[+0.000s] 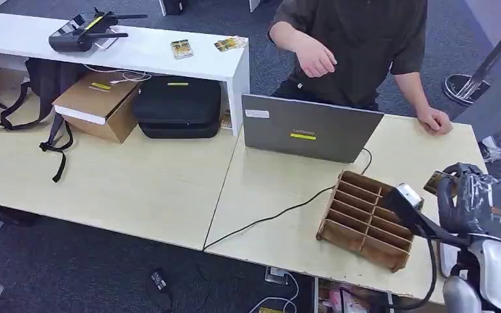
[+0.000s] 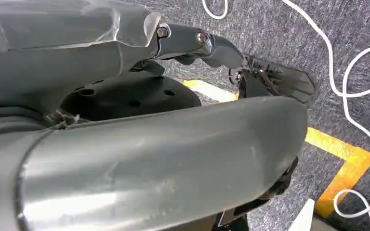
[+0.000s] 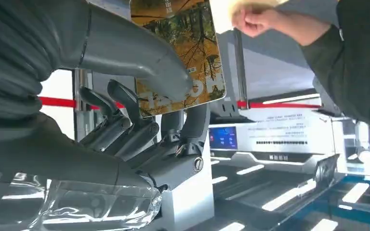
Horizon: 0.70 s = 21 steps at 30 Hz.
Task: Pass the card to the sensor for recognition and then transmit it.
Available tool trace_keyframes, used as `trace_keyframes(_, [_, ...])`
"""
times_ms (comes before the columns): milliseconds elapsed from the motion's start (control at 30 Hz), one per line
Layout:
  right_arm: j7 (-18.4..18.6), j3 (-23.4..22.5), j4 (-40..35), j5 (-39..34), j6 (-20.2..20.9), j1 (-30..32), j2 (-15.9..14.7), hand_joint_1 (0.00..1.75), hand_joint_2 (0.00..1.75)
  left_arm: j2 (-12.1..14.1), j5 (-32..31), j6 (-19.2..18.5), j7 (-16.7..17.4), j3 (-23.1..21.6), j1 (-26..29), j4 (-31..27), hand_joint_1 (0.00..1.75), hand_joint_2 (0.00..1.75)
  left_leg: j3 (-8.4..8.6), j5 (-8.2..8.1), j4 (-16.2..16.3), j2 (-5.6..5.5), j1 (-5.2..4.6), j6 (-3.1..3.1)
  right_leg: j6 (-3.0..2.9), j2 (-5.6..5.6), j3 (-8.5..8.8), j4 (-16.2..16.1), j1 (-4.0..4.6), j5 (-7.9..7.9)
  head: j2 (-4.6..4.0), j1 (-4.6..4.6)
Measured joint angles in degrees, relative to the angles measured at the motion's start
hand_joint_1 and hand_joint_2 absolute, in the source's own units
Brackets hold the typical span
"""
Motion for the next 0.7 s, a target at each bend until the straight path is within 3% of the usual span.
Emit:
trace_keyframes(467, [-3.4, 1.9, 0.7, -1.3, -0.8, -6.6, -0.2, 1.75, 1.75, -0.3, -0.7, 0.0, 0.0, 0.0, -0.1, 0.0, 0.00, 0.00, -0.06, 0.01, 0.0, 0.00, 0.00, 0.00, -0.03, 0.00, 0.04, 0.1, -0.01, 0.03, 0.00, 0.00])
trace_keyframes(567, [-5.5, 4.7, 6.0, -3.4, -1.5, -13.8, 1.5, 1.75, 1.75, -0.5, -1.5, 0.0, 0.0, 0.0, -0.5, 0.0, 0.00, 0.00, -0.02, 0.04, 0.0, 0.28, -0.01, -0.06, -0.11, 0.27, -0.02, 0.1, -0.01, 0.11, 0.00, 0.02])
trace_keyframes(700, [-5.4, 9.8, 17.4, -4.9, -2.5, -26.9, 7.0, 1.75, 1.75, -0.6, -2.1, 0.0, 0.0, -0.3, -1.5, 0.0, 0.00, 0.00, 0.04, 0.19, 0.0, 0.34, 0.01, -0.24, -0.22, 0.34, -0.13, 0.2, 0.00, 0.20, 0.00, 0.02])
